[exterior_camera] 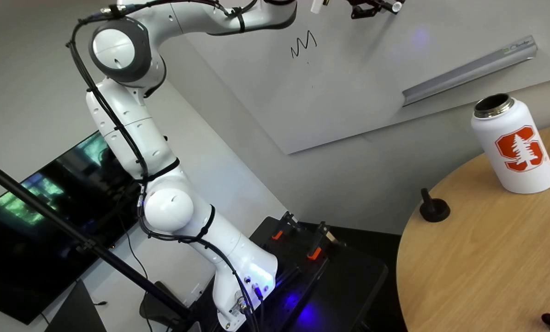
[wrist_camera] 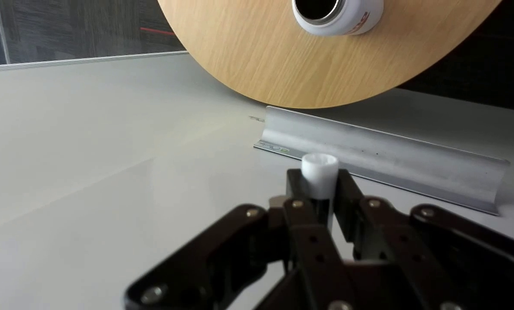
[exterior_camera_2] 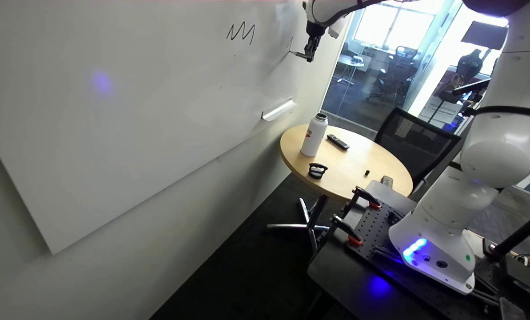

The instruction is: Use the marker to write on the board

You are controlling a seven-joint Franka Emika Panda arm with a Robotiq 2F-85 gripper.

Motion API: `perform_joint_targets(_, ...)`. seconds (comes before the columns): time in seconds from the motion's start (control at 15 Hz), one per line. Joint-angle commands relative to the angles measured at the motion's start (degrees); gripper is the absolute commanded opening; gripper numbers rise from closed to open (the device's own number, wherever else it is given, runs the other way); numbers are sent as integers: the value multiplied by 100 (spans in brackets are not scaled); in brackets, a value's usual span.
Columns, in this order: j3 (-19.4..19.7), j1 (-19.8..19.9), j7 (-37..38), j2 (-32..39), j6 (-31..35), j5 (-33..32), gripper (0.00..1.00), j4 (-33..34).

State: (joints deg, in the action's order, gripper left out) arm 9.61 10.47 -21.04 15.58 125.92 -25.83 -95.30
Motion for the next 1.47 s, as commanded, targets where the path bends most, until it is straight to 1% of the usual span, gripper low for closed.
perform_joint_targets(0.0,44,38,41,47,-84,49,9,346)
perform_joint_targets(0.27,96,114,39,-18,-49,108,9,519)
perform_joint_targets(0.47,99,147,27,132,-137,72,9,633)
perform_joint_targets(0.93,108,167,18,425,-189,51,9,644)
perform_joint_targets(1.4,168,349,11,321,-114,203,9,882)
